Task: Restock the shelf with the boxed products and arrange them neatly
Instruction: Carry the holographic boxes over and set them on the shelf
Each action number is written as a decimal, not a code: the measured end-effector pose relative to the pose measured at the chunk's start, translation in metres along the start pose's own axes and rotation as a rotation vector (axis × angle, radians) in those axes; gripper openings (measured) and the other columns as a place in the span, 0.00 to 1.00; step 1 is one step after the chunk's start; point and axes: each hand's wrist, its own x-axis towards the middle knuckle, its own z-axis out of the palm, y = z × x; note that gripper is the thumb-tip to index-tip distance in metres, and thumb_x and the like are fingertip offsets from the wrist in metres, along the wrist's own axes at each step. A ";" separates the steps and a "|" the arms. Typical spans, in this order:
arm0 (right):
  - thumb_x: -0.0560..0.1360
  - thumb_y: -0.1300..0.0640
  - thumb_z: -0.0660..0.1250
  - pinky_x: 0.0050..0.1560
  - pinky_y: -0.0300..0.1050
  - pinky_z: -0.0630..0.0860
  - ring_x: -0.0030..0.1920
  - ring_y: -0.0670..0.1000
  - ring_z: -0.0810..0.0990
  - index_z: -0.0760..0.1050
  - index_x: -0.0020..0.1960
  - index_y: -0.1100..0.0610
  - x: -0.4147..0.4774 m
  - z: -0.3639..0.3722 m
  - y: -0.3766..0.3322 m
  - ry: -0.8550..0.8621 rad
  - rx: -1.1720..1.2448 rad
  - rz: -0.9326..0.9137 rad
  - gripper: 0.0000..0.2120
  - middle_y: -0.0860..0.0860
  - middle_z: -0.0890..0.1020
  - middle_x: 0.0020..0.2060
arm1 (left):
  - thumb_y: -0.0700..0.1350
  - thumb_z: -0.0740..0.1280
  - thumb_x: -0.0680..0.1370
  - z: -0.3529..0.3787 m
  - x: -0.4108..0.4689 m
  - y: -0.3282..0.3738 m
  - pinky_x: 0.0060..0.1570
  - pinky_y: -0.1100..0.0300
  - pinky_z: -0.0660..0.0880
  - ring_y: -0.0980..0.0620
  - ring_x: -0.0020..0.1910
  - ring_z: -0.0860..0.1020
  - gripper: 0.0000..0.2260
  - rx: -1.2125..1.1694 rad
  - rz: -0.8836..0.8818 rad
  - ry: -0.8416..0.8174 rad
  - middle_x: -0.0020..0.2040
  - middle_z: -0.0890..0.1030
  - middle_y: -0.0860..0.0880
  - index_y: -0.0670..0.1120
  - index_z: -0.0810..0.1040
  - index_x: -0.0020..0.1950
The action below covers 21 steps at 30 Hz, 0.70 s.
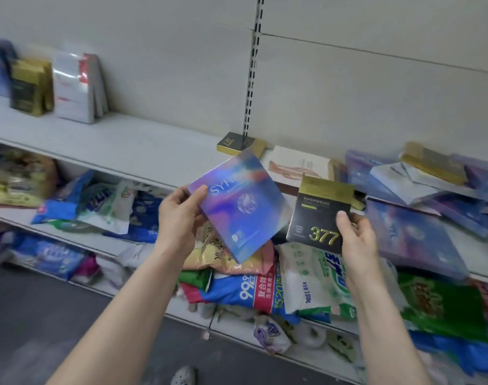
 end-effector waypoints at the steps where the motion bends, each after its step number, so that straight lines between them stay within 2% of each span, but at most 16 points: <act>1: 0.78 0.48 0.67 0.56 0.53 0.77 0.51 0.52 0.81 0.75 0.50 0.50 -0.006 0.012 0.003 -0.024 0.010 0.010 0.06 0.49 0.82 0.47 | 0.39 0.67 0.78 -0.015 -0.003 0.002 0.27 0.65 0.74 0.53 0.33 0.80 0.03 0.007 0.004 0.025 0.43 0.82 0.44 0.44 0.78 0.43; 4: 0.79 0.52 0.66 0.46 0.43 0.77 0.46 0.48 0.82 0.74 0.52 0.51 -0.024 0.048 0.010 -0.128 0.045 0.062 0.04 0.51 0.83 0.47 | 0.39 0.67 0.78 -0.058 -0.005 0.006 0.28 0.65 0.76 0.50 0.35 0.79 0.02 0.039 -0.011 0.088 0.42 0.81 0.44 0.43 0.79 0.47; 6: 0.80 0.56 0.65 0.43 0.42 0.77 0.45 0.46 0.83 0.73 0.54 0.51 -0.036 0.074 0.013 -0.196 0.055 0.085 0.04 0.50 0.83 0.48 | 0.40 0.67 0.78 -0.087 -0.003 0.009 0.31 0.64 0.76 0.50 0.35 0.79 0.02 0.044 -0.022 0.128 0.42 0.82 0.44 0.43 0.79 0.48; 11: 0.79 0.54 0.66 0.52 0.54 0.80 0.51 0.50 0.84 0.75 0.57 0.47 -0.067 0.151 0.017 -0.325 0.007 0.150 0.08 0.48 0.85 0.50 | 0.40 0.67 0.78 -0.165 0.008 0.029 0.27 0.66 0.74 0.57 0.29 0.79 0.02 0.052 0.015 0.222 0.42 0.81 0.44 0.42 0.79 0.48; 13: 0.79 0.55 0.66 0.51 0.54 0.81 0.50 0.51 0.85 0.75 0.57 0.49 -0.081 0.190 0.016 -0.347 0.005 0.172 0.07 0.48 0.86 0.48 | 0.39 0.66 0.78 -0.200 0.013 0.045 0.24 0.68 0.72 0.59 0.26 0.77 0.04 0.058 0.033 0.260 0.41 0.79 0.43 0.40 0.77 0.51; 15: 0.79 0.57 0.65 0.48 0.50 0.82 0.47 0.49 0.85 0.75 0.57 0.52 -0.100 0.233 0.012 -0.370 0.018 0.194 0.07 0.50 0.85 0.47 | 0.39 0.67 0.78 -0.240 0.020 0.064 0.21 0.69 0.69 0.59 0.24 0.75 0.05 0.096 0.063 0.292 0.39 0.77 0.43 0.38 0.77 0.52; 17: 0.80 0.56 0.65 0.45 0.48 0.82 0.45 0.48 0.85 0.75 0.55 0.53 -0.119 0.280 0.010 -0.400 0.017 0.188 0.05 0.51 0.84 0.48 | 0.39 0.68 0.77 -0.283 0.030 0.084 0.23 0.68 0.70 0.54 0.29 0.76 0.03 0.173 0.101 0.296 0.40 0.79 0.43 0.40 0.78 0.50; 21: 0.79 0.56 0.67 0.52 0.52 0.80 0.46 0.48 0.84 0.76 0.54 0.53 -0.144 0.368 0.009 -0.454 0.021 0.141 0.04 0.51 0.85 0.47 | 0.39 0.68 0.77 -0.357 0.051 0.124 0.28 0.65 0.74 0.56 0.32 0.78 0.02 0.204 0.157 0.366 0.38 0.81 0.49 0.44 0.79 0.45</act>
